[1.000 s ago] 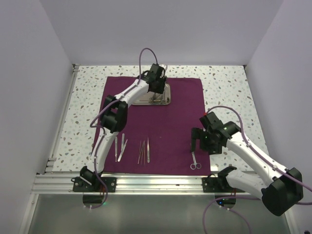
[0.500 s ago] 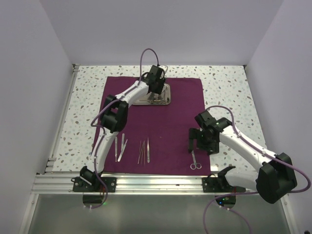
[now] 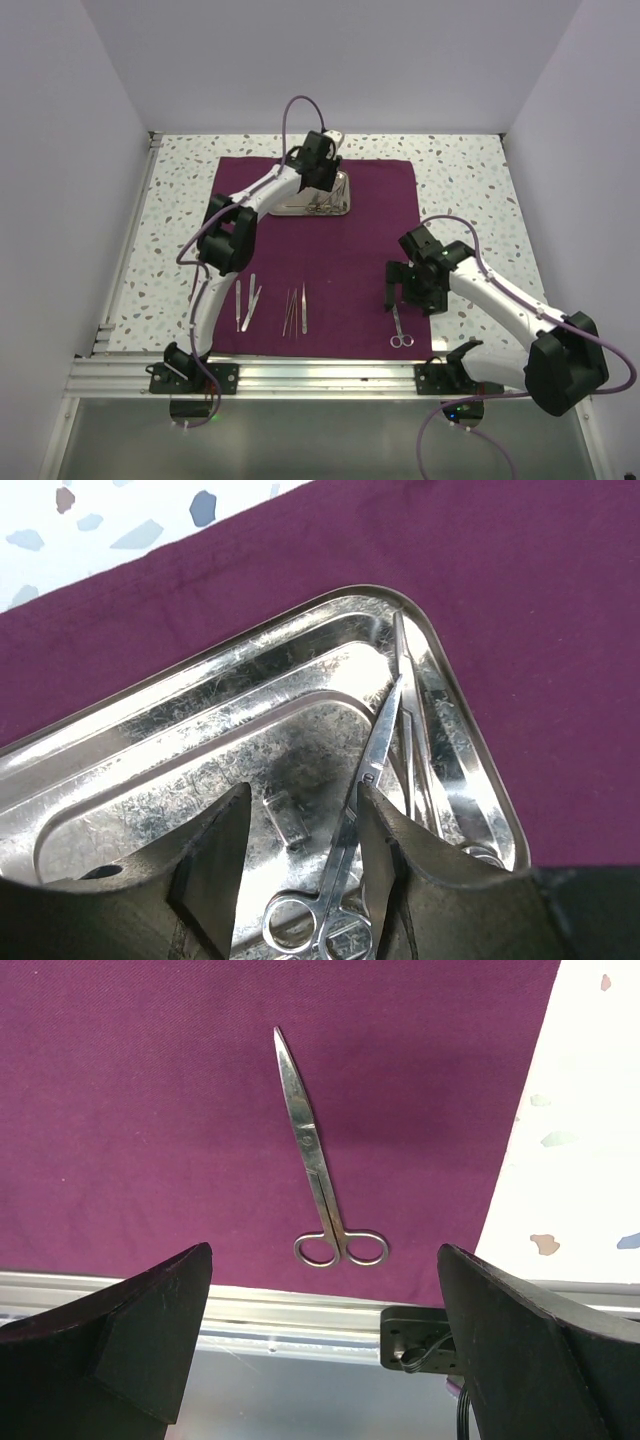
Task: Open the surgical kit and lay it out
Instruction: Pick up the medical item from the container.
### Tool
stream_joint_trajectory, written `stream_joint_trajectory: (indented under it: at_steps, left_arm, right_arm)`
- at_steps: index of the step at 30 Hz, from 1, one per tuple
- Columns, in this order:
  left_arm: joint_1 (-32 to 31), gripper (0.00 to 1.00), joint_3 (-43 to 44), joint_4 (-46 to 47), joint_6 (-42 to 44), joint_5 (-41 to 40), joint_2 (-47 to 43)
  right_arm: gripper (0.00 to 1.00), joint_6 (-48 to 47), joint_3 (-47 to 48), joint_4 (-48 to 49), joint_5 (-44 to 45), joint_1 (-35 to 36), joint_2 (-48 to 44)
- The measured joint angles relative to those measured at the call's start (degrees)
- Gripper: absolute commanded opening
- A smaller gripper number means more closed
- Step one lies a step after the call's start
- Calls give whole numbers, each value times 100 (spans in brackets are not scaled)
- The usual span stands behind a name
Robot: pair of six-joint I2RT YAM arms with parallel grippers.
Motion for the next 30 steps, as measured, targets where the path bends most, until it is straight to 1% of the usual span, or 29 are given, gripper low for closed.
stream_joint_trajectory:
  at_steps: [8, 16, 24, 27, 30]
  left_arm:
    - [-2, 50, -22, 22, 0, 107, -131]
    - [-31, 50, -555, 63, -2, 212, -162]
    - [-109, 50, -564, 90, 2, 229, -162]
    - [-133, 50, -542, 44, 7, 63, -142]
    - [-157, 48, -26, -229, 4, -363, 151]
  right_arm:
    - [98, -2, -22, 0, 2, 0, -149]
    - [98, -11, -24, 0, 4, 0, -151]
    - [98, -24, -24, 4, 4, 0, -149]
    - [98, -26, -24, 4, 4, 0, -149]
    - [98, -26, -24, 13, 4, 0, -142]
